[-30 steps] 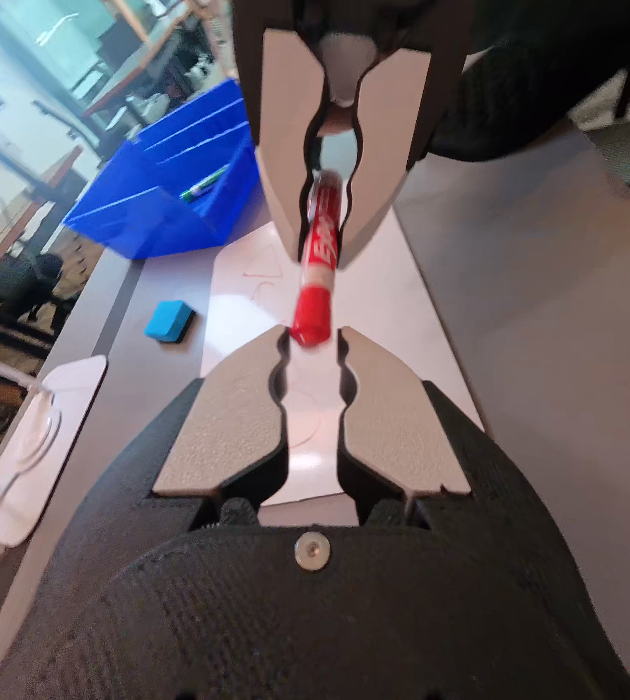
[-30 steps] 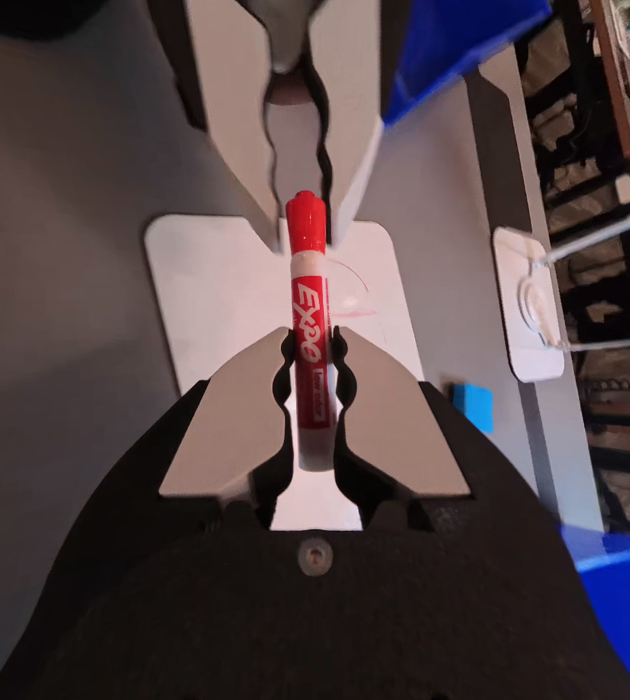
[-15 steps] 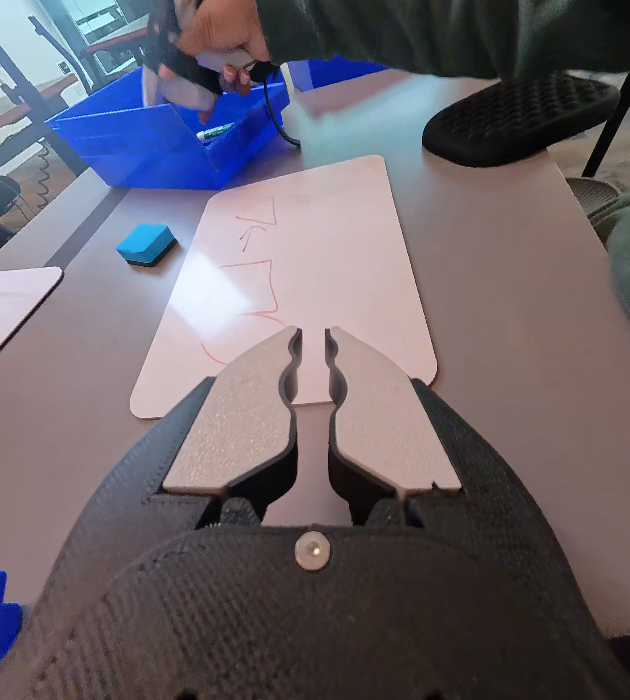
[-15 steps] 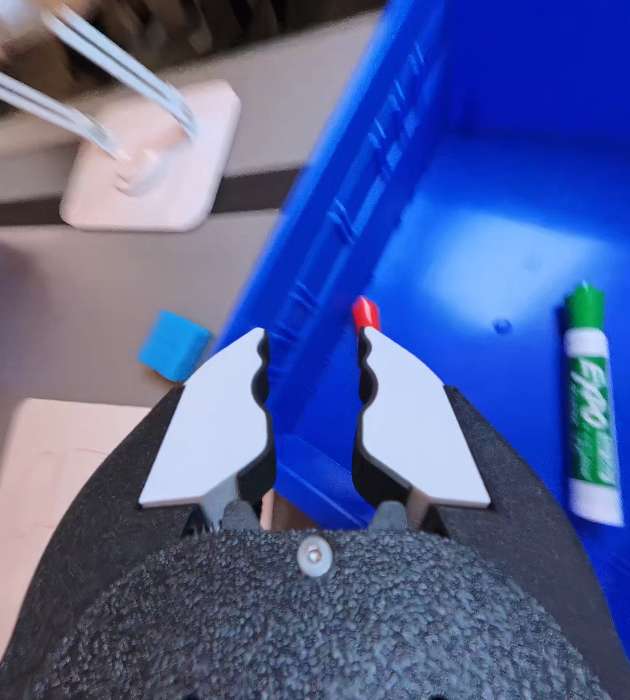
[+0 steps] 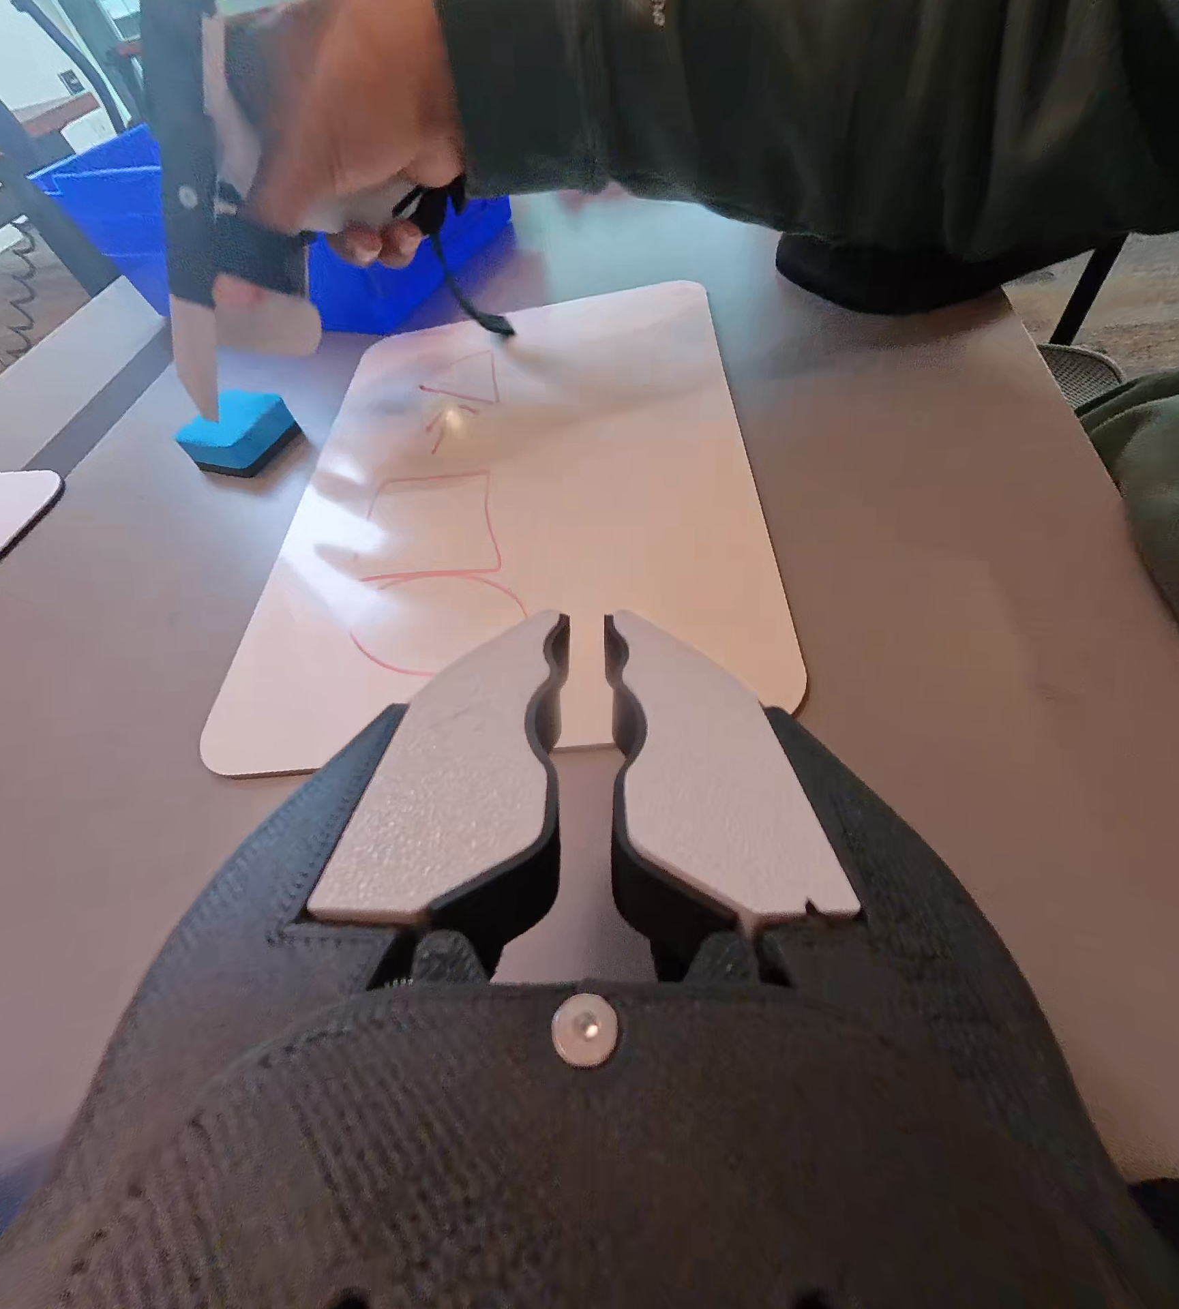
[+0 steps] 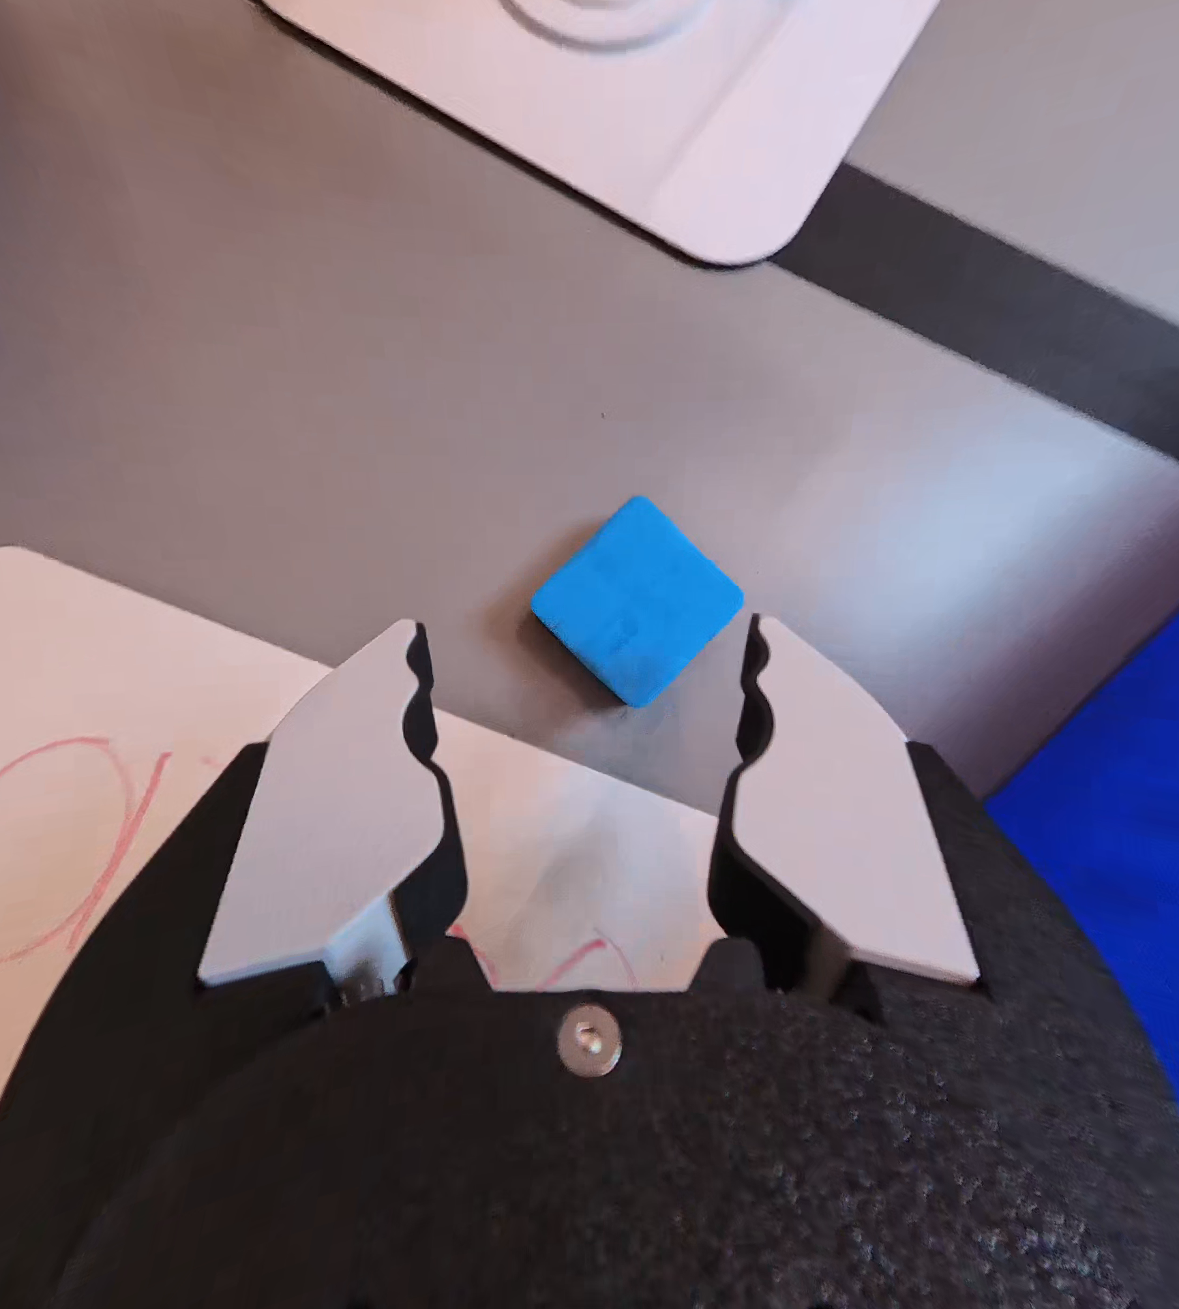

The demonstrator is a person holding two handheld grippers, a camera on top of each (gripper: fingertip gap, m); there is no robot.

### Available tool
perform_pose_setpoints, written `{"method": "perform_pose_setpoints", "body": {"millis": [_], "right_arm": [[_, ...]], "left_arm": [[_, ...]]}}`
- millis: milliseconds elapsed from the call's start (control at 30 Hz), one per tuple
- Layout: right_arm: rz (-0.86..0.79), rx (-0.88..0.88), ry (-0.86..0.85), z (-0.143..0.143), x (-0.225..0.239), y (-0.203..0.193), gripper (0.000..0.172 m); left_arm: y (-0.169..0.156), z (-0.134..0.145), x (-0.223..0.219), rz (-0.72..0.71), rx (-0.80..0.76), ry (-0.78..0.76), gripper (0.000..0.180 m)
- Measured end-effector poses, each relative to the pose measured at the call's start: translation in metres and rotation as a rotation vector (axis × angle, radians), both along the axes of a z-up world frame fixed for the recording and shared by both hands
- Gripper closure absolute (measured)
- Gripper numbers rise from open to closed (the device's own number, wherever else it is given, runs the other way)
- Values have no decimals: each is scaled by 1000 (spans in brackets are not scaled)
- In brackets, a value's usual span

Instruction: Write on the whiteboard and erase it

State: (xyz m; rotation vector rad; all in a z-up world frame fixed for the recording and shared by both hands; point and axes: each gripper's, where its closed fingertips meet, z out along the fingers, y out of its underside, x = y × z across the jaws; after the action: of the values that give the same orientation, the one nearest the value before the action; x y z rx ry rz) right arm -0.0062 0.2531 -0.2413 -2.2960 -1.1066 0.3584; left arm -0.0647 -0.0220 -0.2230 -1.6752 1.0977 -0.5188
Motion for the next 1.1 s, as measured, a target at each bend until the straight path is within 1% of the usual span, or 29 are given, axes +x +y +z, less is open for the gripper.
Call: {"method": "perform_pose_setpoints", "body": {"millis": [133, 200, 233, 267, 367, 533, 633, 667, 767, 833, 933, 1000, 1100], "right_arm": [[-45, -40, -57, -31, 3, 8, 87], [-27, -40, -51, -38, 0, 10, 97], [-11, -30, -47, -39, -2, 11, 102], [-3, -27, -51, -40, -3, 12, 101], [-3, -88, -29, -41, -7, 10, 91], [-20, -106, -4, -36, -15, 13, 92], [-34, -97, -24, -38, -16, 16, 103], [-37, -93, -33, -39, -16, 17, 109], [-4, -73, -11, -35, -20, 16, 112], [56, -39, 34, -23, -23, 8, 113], [164, 3, 89, 0, -21, -18, 113], [214, 17, 77, 9, -9, -39, 113], [249, 8, 17, 10, 21, -67, 113]], "left_arm": [[0, -11, 2, -15, -36, 11, 172], [0, -15, 2, -17, -57, 14, 172], [-1, -15, 2, -17, -57, 17, 172], [-1, -14, 2, -15, -50, 19, 172], [-2, -10, 4, -16, -34, 15, 172], [-3, -15, 6, -28, -61, 11, 172], [-3, -15, 6, -29, -56, 13, 172], [-3, -14, 6, -29, -56, 12, 172], [-3, -14, 5, -26, -56, 12, 172], [-1, -15, 4, -18, -51, 16, 172], [1, -15, 2, 1, -44, 26, 171], [3, -17, 1, 19, -45, 39, 171], [7, -24, -2, 58, -56, 85, 169]]}}
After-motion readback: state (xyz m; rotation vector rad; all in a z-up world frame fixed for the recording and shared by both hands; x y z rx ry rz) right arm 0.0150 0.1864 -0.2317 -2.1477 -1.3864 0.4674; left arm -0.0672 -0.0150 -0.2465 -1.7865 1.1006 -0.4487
